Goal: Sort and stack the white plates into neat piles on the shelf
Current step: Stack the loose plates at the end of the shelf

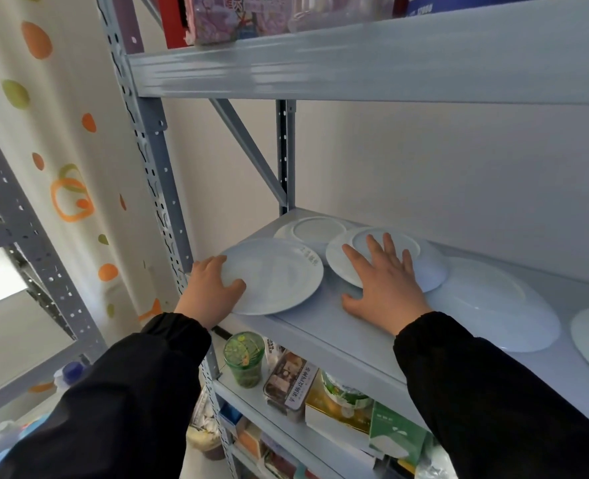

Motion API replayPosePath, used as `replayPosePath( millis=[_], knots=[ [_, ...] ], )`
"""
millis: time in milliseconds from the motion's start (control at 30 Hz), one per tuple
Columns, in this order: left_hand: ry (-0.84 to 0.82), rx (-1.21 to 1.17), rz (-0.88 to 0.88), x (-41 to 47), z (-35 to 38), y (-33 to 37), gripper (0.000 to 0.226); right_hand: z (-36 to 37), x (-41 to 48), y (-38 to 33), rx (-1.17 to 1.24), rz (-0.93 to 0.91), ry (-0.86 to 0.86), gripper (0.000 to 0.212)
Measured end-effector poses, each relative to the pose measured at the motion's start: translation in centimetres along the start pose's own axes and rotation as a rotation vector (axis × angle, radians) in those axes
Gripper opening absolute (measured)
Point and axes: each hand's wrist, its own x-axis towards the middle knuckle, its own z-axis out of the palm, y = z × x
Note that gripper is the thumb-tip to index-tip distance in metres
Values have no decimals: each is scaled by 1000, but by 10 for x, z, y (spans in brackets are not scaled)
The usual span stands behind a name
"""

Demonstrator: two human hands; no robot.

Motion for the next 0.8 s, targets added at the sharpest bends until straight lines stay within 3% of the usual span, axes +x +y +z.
replayPosePath(
  millis=[367, 533, 800],
  knots=[
    [-49, 30, 46, 6, 1, 3, 66, -1, -1, 18, -46, 73, -19, 73],
    [-47, 15, 47, 9, 3, 3, 65, -1, -4, 28, 0, 103, -49, 75],
    [-31, -32, 74, 8, 3, -1, 64, -12, -1, 39, 50, 135, 51, 71]
  ],
)
